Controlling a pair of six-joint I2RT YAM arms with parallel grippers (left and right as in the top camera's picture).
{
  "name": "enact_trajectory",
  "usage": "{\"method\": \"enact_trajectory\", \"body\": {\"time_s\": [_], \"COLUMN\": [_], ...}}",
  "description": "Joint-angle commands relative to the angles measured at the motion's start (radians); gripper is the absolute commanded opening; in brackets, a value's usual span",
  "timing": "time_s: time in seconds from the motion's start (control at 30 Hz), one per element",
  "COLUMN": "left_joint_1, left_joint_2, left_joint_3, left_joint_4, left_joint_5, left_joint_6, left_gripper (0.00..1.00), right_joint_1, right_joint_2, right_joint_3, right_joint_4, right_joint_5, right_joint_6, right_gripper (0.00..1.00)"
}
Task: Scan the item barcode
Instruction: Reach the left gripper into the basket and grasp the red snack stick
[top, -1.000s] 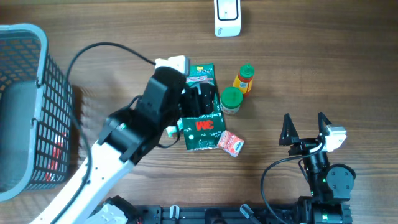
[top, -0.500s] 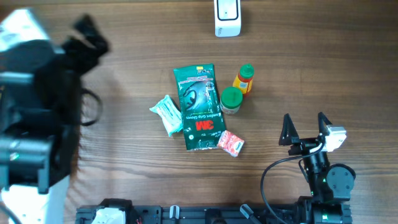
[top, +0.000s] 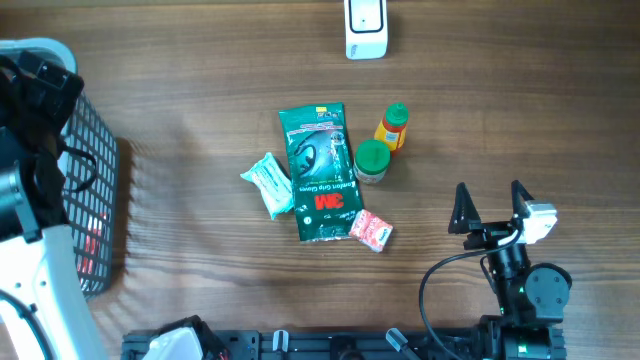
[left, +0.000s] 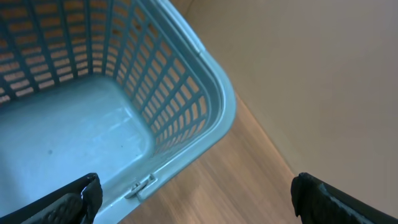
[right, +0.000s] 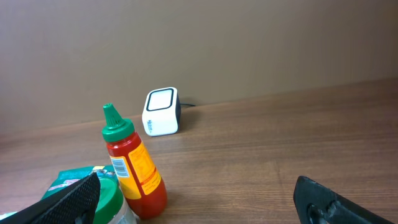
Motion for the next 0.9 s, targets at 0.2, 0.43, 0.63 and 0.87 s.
{"method": "enact_trajectory", "body": {"time_s": [0.2,0.43,0.63,0.87], "left_joint_1": [0.011,0.027,0.112,0.206], "left_joint_2": [0.068,0.158,0.182,0.238], "left_joint_3": [0.003,0.000,0.000,0.000], "left_joint_4": [-0.041,-0.092,-0.088,-0.097], "left_joint_5": [0.036,-0.001,0.004,0.055], "left_joint_6": [-0.013,-0.005,-0.042,-0.067], "left_gripper": [1.00,1.00,1.00,1.00], "right_joint_1": [-0.003,-0.003,-0.003,-0.003], "right_joint_2": [0.000,0.000,0.000,0.000], "right_joint_3": [-0.001,-0.001,-0.001,-0.001], "right_joint_4": [0.003,0.003,0.003,0.003], "right_joint_5": [0.018,0.018,0.018,0.018], "right_joint_6": [0.012,0.012,0.012,0.012], "right_gripper": [1.00,1.00,1.00,1.00]}}
